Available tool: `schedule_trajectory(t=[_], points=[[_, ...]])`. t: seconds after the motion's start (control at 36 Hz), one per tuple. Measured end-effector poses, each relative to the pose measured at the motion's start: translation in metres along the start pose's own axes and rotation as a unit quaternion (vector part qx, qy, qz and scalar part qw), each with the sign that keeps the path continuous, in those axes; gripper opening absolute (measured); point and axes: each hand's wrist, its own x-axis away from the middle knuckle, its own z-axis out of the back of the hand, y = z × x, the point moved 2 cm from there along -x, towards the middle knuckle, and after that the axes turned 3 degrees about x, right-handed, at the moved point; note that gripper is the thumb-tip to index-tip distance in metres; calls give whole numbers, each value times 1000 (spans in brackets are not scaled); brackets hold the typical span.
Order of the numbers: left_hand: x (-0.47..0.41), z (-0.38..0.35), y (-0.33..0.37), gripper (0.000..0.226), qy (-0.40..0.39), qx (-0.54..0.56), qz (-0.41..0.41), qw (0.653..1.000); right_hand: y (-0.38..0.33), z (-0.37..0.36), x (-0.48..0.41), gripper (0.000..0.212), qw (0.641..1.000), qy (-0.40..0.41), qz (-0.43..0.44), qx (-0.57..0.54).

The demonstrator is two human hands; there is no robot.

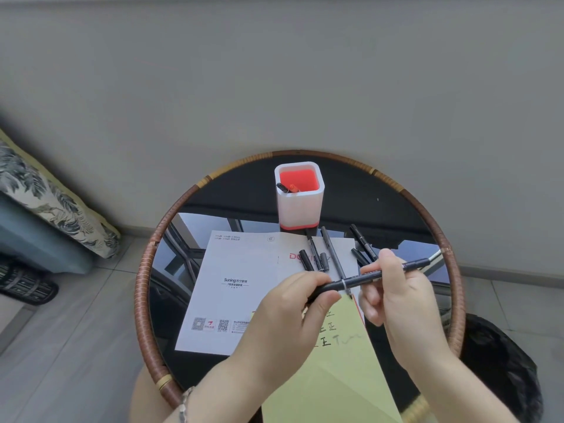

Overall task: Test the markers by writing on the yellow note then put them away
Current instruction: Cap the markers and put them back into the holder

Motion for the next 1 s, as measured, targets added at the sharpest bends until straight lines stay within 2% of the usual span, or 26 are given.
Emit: schedule_trajectory(t=[0.17,0.25,0.31,0.39,0.42,0.47,0.5,0.56,0.61,0.67,0.72,0.83,0.86,0.92,1.0], points=[[-3,1,8,27,5,23,-4,1000,-1,-6,4,49,998,12,51,-22],[-6,3,13,16,-8,112,76,991,-2,-9,3,56,997,9,67,-39],[-10,6,12,20,-53,220,181,957,-2,-11,2,56,996,-1,80,-45],[-17,9,10,30,-138,366,304,868,-4,-12,-1,46,995,-14,95,-38],[-19,9,11,32,-144,360,314,866,-3,-13,-2,49,995,-10,90,-39],[-22,7,12,31,-122,247,264,924,0,-12,-5,52,996,9,66,-58],[-23,6,12,28,-101,168,206,959,2,-12,-6,49,996,14,52,-72],[-25,2,12,21,-56,47,77,994,5,-13,-8,45,995,18,23,-96],[-25,0,8,21,-29,-51,-33,998,8,-13,-11,44,994,22,2,-107],[-25,-4,-3,25,-10,-102,-81,991,12,-12,-13,43,995,27,-14,-92],[-25,-9,-14,26,-13,-100,-54,993,18,-11,-19,40,998,29,-34,-42],[-28,-12,-39,19,-62,-88,92,990,17,-12,-38,29,993,-26,-62,96],[-29,-10,-44,18,-68,-88,118,987,11,-11,-44,26,990,-26,-28,132],[-30,-4,-53,28,-67,-84,170,980,-10,-10,-55,20,977,10,99,191],[-26,7,-65,33,-32,-50,247,967,-42,-14,-75,13,946,56,255,194]])
